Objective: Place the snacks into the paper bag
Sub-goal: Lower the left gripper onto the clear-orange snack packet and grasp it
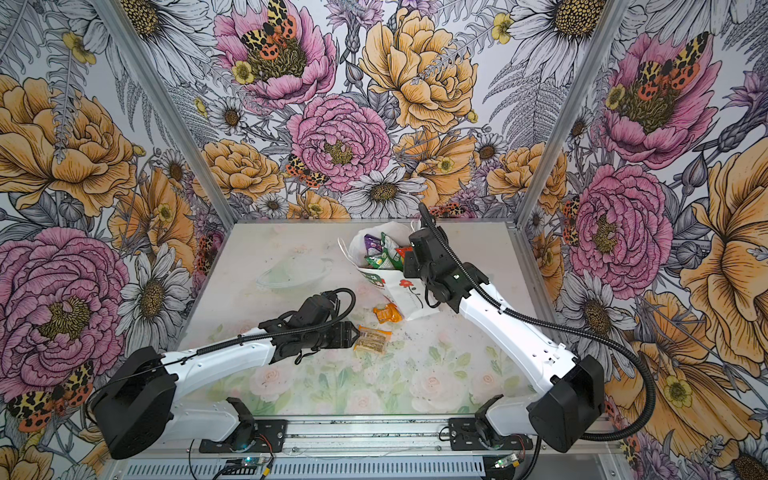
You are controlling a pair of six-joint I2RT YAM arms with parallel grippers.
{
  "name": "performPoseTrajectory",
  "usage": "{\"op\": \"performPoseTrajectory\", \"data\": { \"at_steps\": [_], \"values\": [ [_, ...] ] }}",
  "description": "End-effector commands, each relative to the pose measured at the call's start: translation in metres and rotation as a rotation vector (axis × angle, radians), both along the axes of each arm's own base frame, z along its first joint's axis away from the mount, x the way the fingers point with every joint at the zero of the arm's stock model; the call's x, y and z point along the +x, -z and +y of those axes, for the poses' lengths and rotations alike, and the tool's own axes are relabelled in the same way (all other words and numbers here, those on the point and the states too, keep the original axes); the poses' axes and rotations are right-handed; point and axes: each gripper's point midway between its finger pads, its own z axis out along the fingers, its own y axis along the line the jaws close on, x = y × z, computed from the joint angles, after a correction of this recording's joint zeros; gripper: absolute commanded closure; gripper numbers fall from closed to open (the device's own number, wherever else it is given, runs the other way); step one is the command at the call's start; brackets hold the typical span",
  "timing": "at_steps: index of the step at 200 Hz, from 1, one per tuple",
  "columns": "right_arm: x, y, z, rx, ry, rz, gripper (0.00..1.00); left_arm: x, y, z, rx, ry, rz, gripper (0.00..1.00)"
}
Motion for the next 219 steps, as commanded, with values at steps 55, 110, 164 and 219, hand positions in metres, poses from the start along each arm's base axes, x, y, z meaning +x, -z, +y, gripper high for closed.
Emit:
{"op": "performPoseTrajectory", "data": {
  "at_steps": [55, 110, 164, 219],
  "values": [
    [-0.009, -0.008, -0.005, 0.023, 0.003, -0.016, 1.00, 0.003, 0.020, -0.028, 0.000, 0.033, 0.027, 0.35],
    [-0.008, -0.005, -0.003, 0.026, -0.002, -0.008, 1.00, 0.006, 0.032, -0.039, 0.046, 0.042, 0.047, 0.48],
    [-0.008, -0.008, -0.003, 0.028, 0.000, -0.014, 1.00, 0.009, 0.044, -0.037, 0.106, 0.027, 0.050, 0.66],
    [-0.007, -0.007, -0.004, 0.023, 0.001, -0.013, 1.00, 0.013, 0.034, -0.027, 0.041, -0.032, 0.000, 0.91]
  ]
}}
